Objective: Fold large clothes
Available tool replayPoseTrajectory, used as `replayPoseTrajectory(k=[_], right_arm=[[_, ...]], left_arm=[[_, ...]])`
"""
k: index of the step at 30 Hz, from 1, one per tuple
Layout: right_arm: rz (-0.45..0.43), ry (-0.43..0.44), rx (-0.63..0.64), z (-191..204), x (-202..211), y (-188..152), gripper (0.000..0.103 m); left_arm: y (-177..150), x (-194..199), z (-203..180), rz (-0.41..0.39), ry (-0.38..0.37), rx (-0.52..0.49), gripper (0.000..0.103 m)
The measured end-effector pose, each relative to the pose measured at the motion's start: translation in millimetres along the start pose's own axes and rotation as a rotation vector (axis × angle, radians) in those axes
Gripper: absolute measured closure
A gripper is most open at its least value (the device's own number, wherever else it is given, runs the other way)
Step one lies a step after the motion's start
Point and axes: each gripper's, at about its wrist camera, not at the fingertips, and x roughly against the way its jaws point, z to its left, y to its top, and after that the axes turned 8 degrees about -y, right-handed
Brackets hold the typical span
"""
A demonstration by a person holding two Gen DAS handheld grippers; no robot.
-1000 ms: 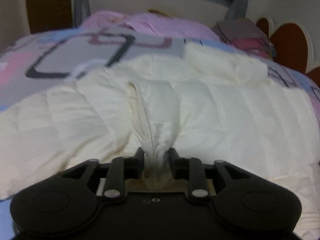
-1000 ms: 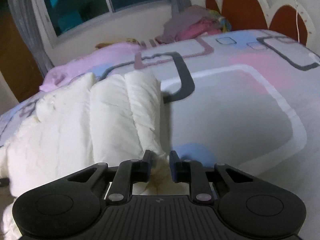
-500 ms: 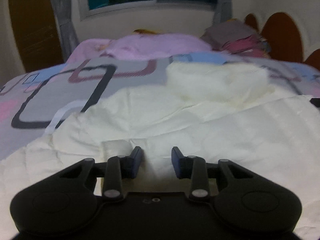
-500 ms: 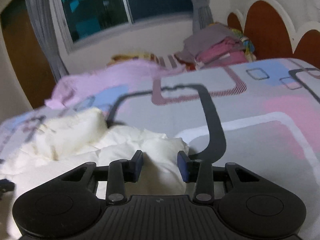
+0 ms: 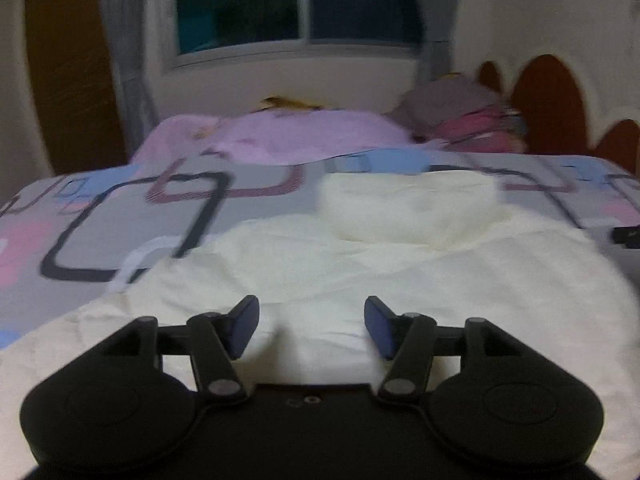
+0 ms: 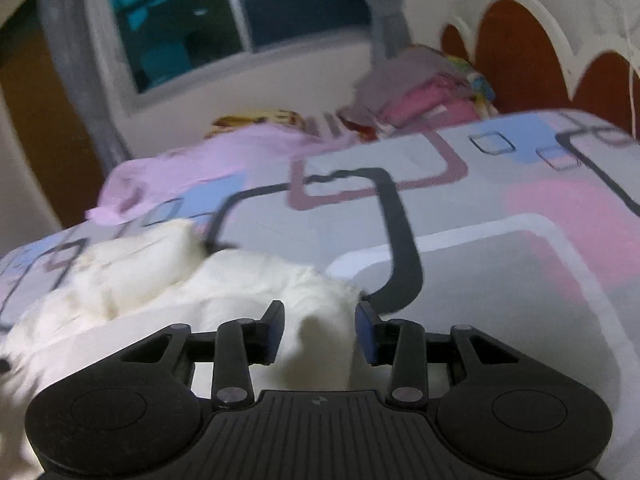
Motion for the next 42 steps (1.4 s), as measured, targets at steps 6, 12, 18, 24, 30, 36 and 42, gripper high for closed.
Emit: replayPoseTrajectory(k=[6, 12, 18, 24, 30, 36, 42], right_arm=[[0.135, -0.032, 0.065, 18, -24, -38, 0.064], [0.121, -0.077, 0.045, 21, -20, -36, 0.064], [0.046, -0.077, -0.004, 3, 50, -52, 0.063], [0.041, -0.103, -0.053, -5, 79, -70, 0.022], [0.068, -0.112, -0.086, 4, 72, -67, 0.023], [0.1, -0.132, -0.119, 17, 58, -69, 0.023], [0.094, -0.176, -0.141, 26, 56, -70, 0.023]], left_arm=[[-27, -37, -32, 0.131, -0.02, -0.081, 0.036], [-28, -44, -18, 0.143, -0.021, -0.02, 0.029], [-41, 9, 8, 0.042, 0.067, 0.005, 0.014], [-75, 51, 86, 0.045, 0.183, 0.259, 0.034], [-105, 94, 155, 0.021, 0.25, 0.502, 0.038], [-145, 133, 204, 0.014, 0.334, 0.651, 0.038], [-164, 160, 252, -0.019, 0.396, 0.719, 0.042]])
